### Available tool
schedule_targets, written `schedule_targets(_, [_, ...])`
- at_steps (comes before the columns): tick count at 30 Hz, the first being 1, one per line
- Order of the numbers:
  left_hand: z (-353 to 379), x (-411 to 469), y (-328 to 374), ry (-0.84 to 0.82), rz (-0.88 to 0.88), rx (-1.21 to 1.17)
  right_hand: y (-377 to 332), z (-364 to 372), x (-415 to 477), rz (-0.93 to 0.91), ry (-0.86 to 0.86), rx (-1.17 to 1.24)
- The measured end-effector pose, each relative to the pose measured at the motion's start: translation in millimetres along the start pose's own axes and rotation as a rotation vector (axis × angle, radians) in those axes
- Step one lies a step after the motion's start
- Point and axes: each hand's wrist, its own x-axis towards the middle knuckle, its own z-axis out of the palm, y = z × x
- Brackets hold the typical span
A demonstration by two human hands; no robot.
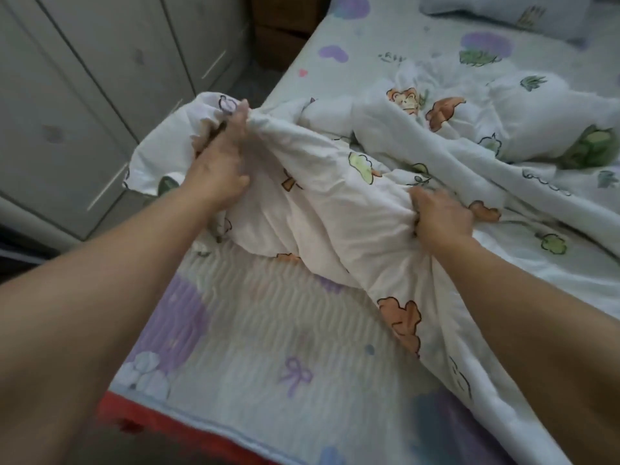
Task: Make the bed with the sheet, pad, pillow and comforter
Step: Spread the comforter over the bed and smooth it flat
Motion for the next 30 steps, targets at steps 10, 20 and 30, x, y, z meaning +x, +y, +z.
schedule_targets(10, [129.6, 5.9, -5.7, -0.298, 0.085, 0.600, 14.6, 57.4, 25.7, -0.301, 0.043, 0.250])
schedule_targets(20, [122.9, 3.0, -14.5, -0.137, 0.134, 0.502, 20.2, 83.4, -5.8, -0.314, -0.465, 0.411])
schedule_targets(30, [-4.1, -40.6, -33.1, -0.228, 0.240, 0.453, -22.2, -2.2, -70.3, -0.325, -0.411, 0.497])
